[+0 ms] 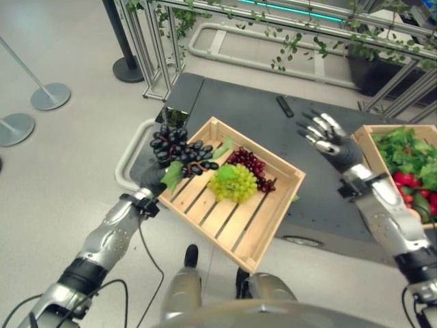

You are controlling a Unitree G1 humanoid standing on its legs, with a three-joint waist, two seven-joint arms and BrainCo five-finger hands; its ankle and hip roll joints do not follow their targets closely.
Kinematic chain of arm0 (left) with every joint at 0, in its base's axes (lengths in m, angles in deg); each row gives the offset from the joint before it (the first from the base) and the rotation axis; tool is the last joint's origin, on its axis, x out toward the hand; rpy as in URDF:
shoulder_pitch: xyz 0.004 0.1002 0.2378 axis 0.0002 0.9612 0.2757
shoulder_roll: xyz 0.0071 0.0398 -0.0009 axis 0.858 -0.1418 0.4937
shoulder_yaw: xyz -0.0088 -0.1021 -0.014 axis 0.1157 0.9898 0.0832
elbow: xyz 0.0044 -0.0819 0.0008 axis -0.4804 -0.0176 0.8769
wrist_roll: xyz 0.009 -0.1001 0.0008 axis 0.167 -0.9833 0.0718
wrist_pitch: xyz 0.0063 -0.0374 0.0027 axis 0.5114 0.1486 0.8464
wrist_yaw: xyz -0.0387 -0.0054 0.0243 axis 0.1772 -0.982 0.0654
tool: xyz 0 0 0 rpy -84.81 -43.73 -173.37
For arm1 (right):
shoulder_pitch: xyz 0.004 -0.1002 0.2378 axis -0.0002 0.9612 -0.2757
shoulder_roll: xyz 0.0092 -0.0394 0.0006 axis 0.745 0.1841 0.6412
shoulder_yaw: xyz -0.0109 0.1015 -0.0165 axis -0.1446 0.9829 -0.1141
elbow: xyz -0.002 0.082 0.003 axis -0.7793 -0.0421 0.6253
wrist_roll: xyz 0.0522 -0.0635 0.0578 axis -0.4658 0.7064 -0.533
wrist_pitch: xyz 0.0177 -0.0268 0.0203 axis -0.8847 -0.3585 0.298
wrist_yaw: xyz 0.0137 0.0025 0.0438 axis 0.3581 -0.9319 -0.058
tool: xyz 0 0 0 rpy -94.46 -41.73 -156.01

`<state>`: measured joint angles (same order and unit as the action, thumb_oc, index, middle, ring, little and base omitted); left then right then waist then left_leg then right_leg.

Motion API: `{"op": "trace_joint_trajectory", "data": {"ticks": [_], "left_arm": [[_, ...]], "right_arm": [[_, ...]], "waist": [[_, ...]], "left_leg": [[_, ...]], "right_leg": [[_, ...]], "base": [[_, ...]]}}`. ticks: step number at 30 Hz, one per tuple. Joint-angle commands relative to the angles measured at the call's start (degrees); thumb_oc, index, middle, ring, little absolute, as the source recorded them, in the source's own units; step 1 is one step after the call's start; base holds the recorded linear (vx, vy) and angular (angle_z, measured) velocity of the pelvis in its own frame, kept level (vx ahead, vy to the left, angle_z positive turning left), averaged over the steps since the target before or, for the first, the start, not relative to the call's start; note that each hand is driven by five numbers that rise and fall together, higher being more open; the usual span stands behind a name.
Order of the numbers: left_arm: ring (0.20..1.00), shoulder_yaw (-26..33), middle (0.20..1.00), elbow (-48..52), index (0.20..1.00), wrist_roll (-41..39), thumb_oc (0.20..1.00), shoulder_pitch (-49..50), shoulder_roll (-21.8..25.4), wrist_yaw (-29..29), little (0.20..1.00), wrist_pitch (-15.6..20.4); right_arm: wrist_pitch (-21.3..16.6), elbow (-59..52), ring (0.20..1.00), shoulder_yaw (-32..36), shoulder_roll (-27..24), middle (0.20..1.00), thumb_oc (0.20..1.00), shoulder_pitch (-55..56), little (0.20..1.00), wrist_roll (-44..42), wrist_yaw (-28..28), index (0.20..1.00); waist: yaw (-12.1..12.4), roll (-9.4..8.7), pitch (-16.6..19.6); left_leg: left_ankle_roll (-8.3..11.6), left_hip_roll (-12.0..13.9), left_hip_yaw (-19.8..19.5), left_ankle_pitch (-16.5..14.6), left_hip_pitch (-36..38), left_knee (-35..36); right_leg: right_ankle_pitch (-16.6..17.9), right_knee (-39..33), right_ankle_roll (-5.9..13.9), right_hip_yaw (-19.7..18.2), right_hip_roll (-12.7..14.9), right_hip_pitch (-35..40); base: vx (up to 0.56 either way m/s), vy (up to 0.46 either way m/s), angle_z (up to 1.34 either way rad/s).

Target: Pick up the fruits from the basket on one side to the basket on the other side

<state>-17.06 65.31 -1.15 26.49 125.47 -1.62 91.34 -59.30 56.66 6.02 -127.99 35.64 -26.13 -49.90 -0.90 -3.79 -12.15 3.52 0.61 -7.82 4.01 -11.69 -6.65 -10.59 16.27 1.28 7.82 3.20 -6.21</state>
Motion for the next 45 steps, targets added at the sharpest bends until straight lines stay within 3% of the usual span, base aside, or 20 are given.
{"op": "trace_joint_trajectory", "data": {"ticks": [1,25,45], "left_arm": [[0.200,5.16,0.200,2.28,0.200,0.02,0.200,-0.43,-0.16,-2.23,0.200,5.29],[0.200,12.92,0.200,3.73,0.200,3.42,0.200,0.81,-6.54,0.70,0.200,8.55],[0.200,14.91,0.200,5.67,0.200,4.69,0.200,-0.06,-7.33,1.60,0.200,10.60]], "right_arm": [[-4.70,-0.83,1.000,3.16,1.05,1.000,1.000,-0.70,1.000,0.26,0.76,1.000],[-5.06,-0.32,1.000,6.90,7.46,1.000,1.000,0.29,1.000,1.94,0.77,1.000],[-4.76,-0.36,1.000,5.30,8.34,1.000,1.000,-1.05,1.000,2.19,1.15,1.000]], "waist": [[-1.18,-0.81,2.67],[-0.80,-0.23,2.85],[-0.93,0.33,2.89]], "left_leg": [[0.31,1.47,0.31,-5.87,0.46,-4.92],[-0.34,0.92,0.15,-6.38,0.50,-4.96],[-0.44,1.08,0.35,-6.69,0.84,-5.24]], "right_leg": [[4.83,-0.84,5.37,-1.19,3.41,-1.37],[4.47,-0.28,5.48,-1.19,3.69,-1.55],[3.99,0.54,5.32,-1.81,3.58,-1.75]], "base": [[0.00,0.000,0.00],[0.00,0.001,0.01],[0.00,0.000,0.00]]}}
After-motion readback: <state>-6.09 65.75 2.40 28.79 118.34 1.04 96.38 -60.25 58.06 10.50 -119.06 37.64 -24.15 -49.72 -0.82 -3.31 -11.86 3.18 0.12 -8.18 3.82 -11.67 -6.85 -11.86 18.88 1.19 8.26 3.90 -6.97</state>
